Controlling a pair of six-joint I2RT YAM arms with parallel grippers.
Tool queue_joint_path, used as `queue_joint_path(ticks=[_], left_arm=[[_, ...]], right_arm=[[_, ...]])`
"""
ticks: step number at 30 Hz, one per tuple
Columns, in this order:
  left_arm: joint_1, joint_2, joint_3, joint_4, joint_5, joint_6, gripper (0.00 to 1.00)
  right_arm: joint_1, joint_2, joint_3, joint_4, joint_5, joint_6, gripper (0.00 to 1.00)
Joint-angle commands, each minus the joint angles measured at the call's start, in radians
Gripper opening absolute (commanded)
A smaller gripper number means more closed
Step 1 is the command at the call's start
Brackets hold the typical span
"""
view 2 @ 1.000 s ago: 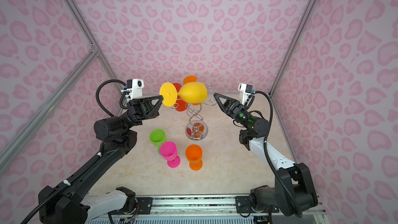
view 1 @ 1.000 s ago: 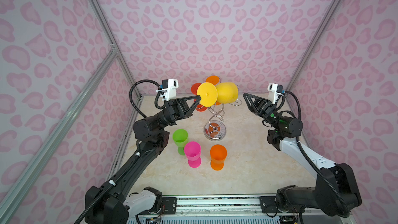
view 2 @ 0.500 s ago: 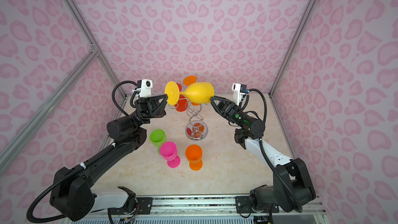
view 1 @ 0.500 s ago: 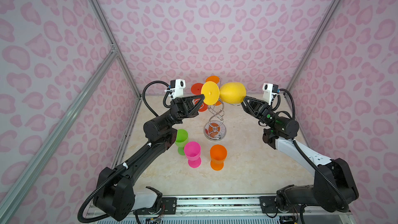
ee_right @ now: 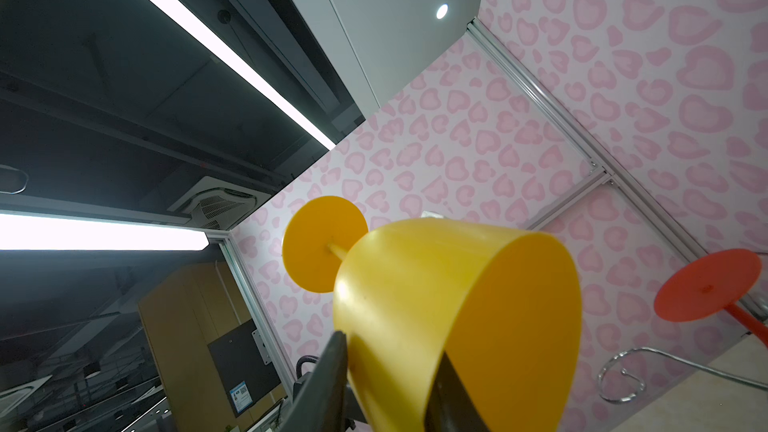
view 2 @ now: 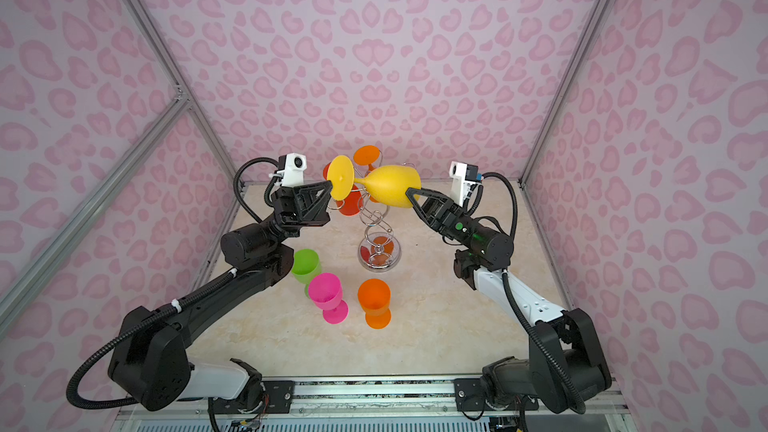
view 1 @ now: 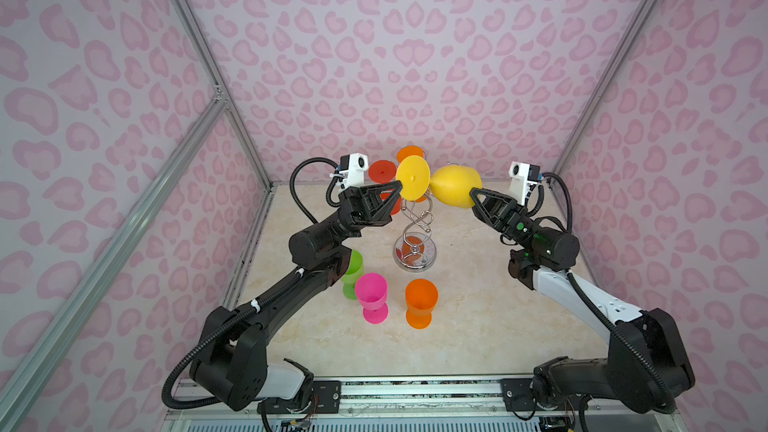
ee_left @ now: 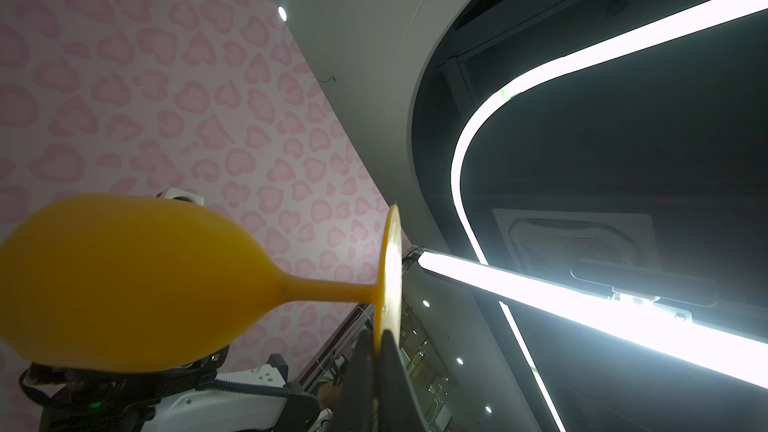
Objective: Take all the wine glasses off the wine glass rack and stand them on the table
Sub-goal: 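Close the right gripper on the yellow glass bowl while the left releases, then carry the yellow glass down with the right gripper while the left draws back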
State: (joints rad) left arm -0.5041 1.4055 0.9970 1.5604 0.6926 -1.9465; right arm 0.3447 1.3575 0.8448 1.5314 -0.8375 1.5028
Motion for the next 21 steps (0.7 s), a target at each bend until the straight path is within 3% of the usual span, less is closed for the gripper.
queue_joint_path(ticks=[1, 10, 15, 21], left_arm=[[-0.004, 0.009, 0.012, 0.034, 0.015, 0.006, 0.02], [-0.01, 0.02, 0.016, 0.033, 0.013, 0.015, 0.26], [-0.013, 0.021, 0.007, 0.035, 0.014, 0.032, 0.43], [-0.015, 0.02, -0.009, 0.034, 0.041, 0.068, 0.61]], right_arm=[[0.001, -0.003, -0.004, 0.026, -0.031, -0.01, 0.2], [0.001, -0.015, 0.012, 0.027, -0.004, -0.002, 0.0], [-0.016, -0.044, 0.035, 0.027, 0.011, 0.014, 0.0], [-0.15, -0.109, 0.046, -0.005, 0.016, 0.086, 0.0]])
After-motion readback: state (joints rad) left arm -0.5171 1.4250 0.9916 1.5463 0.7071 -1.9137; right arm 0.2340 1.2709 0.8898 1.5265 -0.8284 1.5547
